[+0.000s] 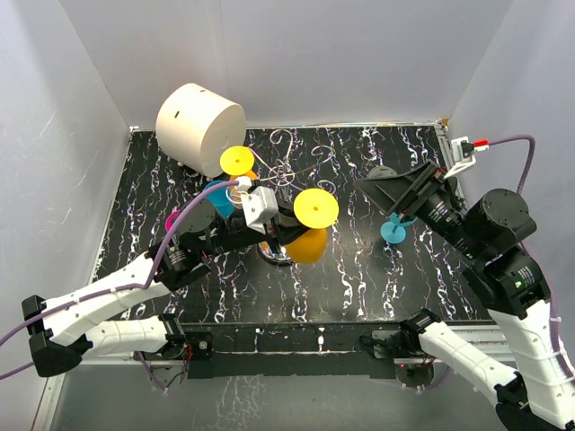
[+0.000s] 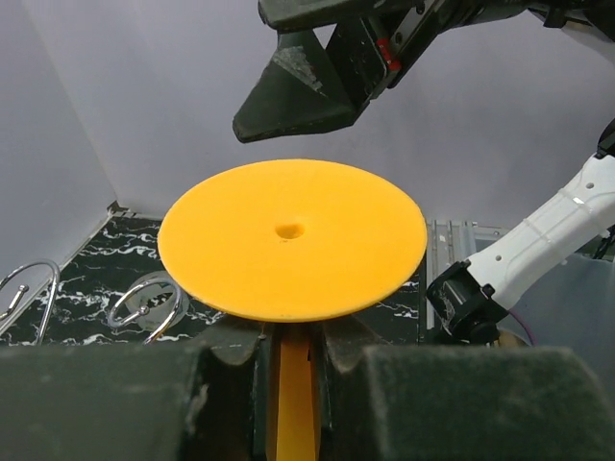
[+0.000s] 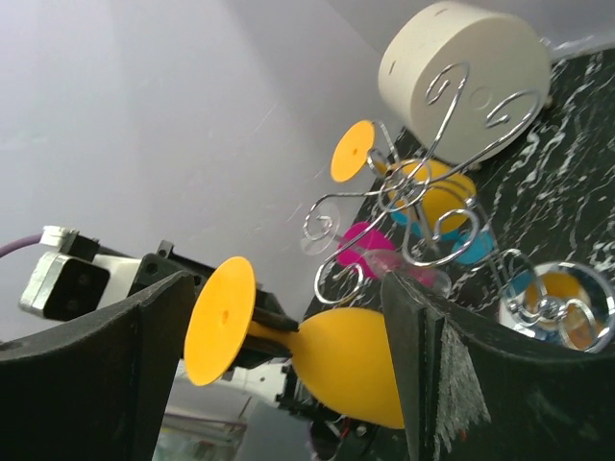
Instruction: Place the wine glass upside down on the wine glass rack
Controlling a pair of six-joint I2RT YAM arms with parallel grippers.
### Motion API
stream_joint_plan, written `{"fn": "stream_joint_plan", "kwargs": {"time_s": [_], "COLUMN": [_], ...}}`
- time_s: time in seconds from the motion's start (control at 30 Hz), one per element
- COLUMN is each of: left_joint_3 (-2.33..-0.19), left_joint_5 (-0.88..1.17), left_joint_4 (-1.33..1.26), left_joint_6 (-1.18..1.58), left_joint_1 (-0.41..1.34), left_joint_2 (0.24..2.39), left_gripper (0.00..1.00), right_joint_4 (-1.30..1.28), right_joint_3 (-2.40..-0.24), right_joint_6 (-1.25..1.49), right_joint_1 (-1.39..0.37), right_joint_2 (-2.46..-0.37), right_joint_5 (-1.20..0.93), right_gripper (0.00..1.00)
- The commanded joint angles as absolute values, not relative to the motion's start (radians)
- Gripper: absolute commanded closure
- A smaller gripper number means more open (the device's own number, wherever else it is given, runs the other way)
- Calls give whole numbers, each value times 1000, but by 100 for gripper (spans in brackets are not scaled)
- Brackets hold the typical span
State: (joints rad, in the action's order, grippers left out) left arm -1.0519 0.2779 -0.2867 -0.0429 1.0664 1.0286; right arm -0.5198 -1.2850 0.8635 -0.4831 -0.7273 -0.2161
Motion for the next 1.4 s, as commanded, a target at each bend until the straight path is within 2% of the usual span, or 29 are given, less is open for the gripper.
{"fn": "stream_joint_plan", "kwargs": {"time_s": [0.0,0.1,0.2,0.43,0.73,0.93,1.03,1.07,1.2,1.3,1.37], "left_joint_3": [-1058,-1062,-1083,-1080,-1096,-1068,-1067,-1071,-1078,-1064,-1060], "left_joint_5": [280,264,248,236,242,251,251,251,220,184,174], "left_joint_4": [-365,-366,-337,-353,-353,-402,-397,-390,-374,-385,-380], "left_joint_6": [-68,-67,-66,-67,-89,-87,-96,-104,-118,-105,-103], "left_joint_1": [1065,1065,1065,1065,1065,1065,1065,1065,1065,1065,1065], "left_joint_2": [1026,1039,1055,1072,1104,1095,1099,1099,1091,1073,1062], "left_gripper": [100,100,100,100,100,100,100,100,85,59,50], "right_joint_4": [-465,-470,-475,-406,-363,-281,-264,-263,-252,-228,-217], "right_joint_3": [-1275,-1246,-1233,-1176,-1110,-1041,-1031,-1026,-985,-963,-959], "right_joint_6": [953,988,1020,1077,1132,1209,1232,1242,1296,1327,1345], "right_joint_1": [-487,-488,-488,-487,-487,-488,-487,-487,-487,-488,-488], "right_joint_2": [-745,-754,-768,-756,-736,-725,-717,-718,-715,-711,-710], "right_joint_5": [-351,-388,-417,-451,-460,-493,-478,-471,-448,-423,-403], "right_gripper": [25,30,41,49,73,83,99,100,100,100,100]}}
